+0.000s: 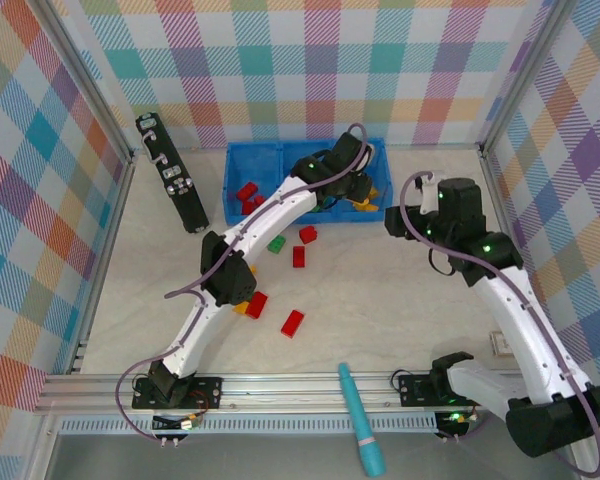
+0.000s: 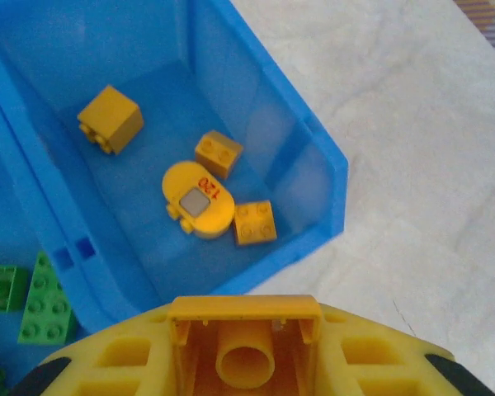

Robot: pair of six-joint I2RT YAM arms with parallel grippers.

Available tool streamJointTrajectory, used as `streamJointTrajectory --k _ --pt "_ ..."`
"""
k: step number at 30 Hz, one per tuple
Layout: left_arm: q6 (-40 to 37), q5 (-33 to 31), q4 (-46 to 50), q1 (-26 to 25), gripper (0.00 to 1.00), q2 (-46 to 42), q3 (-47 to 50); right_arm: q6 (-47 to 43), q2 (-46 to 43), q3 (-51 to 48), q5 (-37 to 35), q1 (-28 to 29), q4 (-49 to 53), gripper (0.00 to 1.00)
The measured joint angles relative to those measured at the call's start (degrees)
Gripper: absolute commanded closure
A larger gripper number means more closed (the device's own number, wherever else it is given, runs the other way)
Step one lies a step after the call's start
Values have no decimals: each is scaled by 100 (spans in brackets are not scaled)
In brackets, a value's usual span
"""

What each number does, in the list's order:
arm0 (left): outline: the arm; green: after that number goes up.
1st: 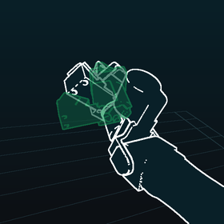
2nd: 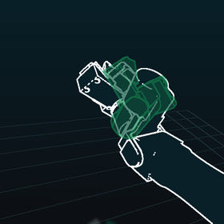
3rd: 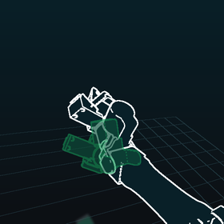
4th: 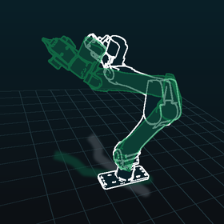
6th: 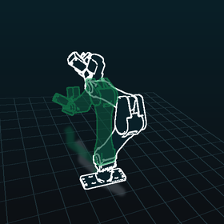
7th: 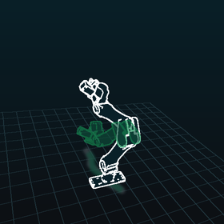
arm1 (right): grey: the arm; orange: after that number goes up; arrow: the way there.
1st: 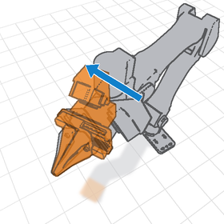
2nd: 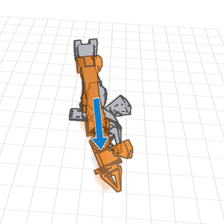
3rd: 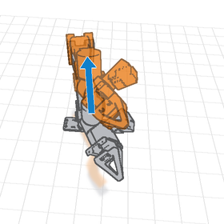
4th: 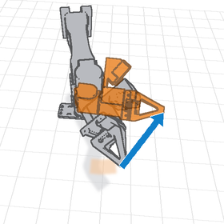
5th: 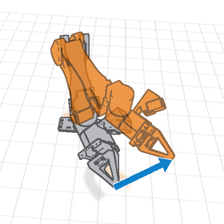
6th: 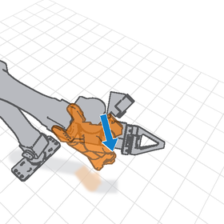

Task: Sort the legos into containers by color
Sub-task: Place the lego in the container.

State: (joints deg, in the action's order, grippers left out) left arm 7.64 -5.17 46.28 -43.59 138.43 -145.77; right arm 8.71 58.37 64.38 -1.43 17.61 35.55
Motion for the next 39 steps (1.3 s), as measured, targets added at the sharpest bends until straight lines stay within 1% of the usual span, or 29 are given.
streamJointTrajectory --k 5,10,17,19,21,23,24,26,31,36,39 --pt "35 -210 -745 105 79 286 0 162 20 -197 483 212 -363 27" --pt "44 -474 -1432 179 79 551 0 295 225 -407 719 494 -573 28" --pt "22 -654 -2124 190 70 859 -2 396 310 -525 704 831 -688 28" --pt "22 -654 -2184 208 67 918 -2 411 310 -544 684 872 -704 28" --pt "20 -651 -2205 212 66 929 -2 415 321 -551 658 879 -706 28" --pt "13 -651 -2271 229 62 929 -9 417 343 -553 638 879 -706 28" --pt "0 -649 -2284 238 59 929 -26 417 350 -553 623 879 -706 28" --pt "-76 -647 -2310 254 49 929 -31 417 380 -555 599 885 -708 28" --pt "-269 -522 -2400 291 34 874 -31 417 575 -557 590 931 -726 28" --pt "-369 -284 -2382 407 34 503 -66 417 785 -557 496 1071 -728 28" --pt "-509 -201 -2245 562 34 17 -66 417 925 -555 457 1191 -778 29"
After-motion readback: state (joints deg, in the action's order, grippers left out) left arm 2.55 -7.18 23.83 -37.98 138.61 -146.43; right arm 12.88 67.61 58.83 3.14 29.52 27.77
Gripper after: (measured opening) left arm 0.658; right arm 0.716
